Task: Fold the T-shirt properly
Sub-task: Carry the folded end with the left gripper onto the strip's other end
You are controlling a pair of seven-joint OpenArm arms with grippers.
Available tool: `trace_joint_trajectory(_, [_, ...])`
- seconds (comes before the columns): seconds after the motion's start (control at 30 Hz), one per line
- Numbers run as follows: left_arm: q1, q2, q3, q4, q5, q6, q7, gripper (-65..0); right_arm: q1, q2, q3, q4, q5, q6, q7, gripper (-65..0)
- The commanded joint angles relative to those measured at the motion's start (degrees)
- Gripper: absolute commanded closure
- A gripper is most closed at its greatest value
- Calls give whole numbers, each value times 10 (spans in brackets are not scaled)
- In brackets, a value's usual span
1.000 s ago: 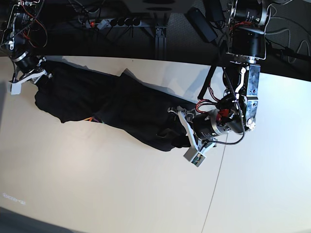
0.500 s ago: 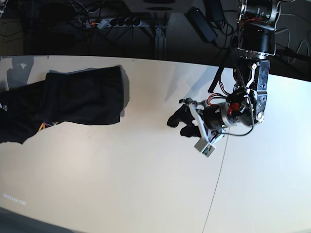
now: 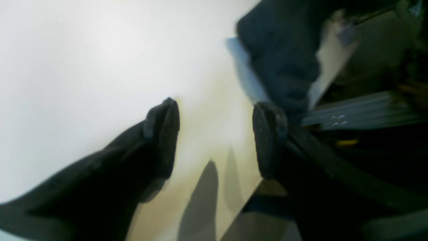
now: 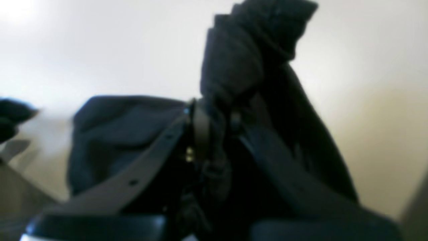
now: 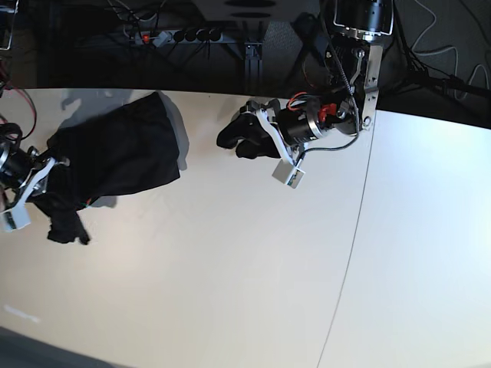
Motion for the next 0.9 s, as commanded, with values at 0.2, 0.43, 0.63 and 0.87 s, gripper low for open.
trace_joint_trajectory(0.2, [19,36,3,-48,21,0,16,-384,-87,15,-23,132,-8,26,19,0])
trace_joint_trajectory(0.43, [14,39,58,-62,44,0,17,-384,-154,-4,-23,172,-11,26,25,0])
trace_joint_trajectory(0.63, [10,39,74,-61,59,0,17,-384,-163,-25,-28,176,-22,26,27,0])
trace_joint_trajectory(0.87, [10,39,74,-61,60,0,17,-342,-163,-25,-89,176,-43,26,29,0])
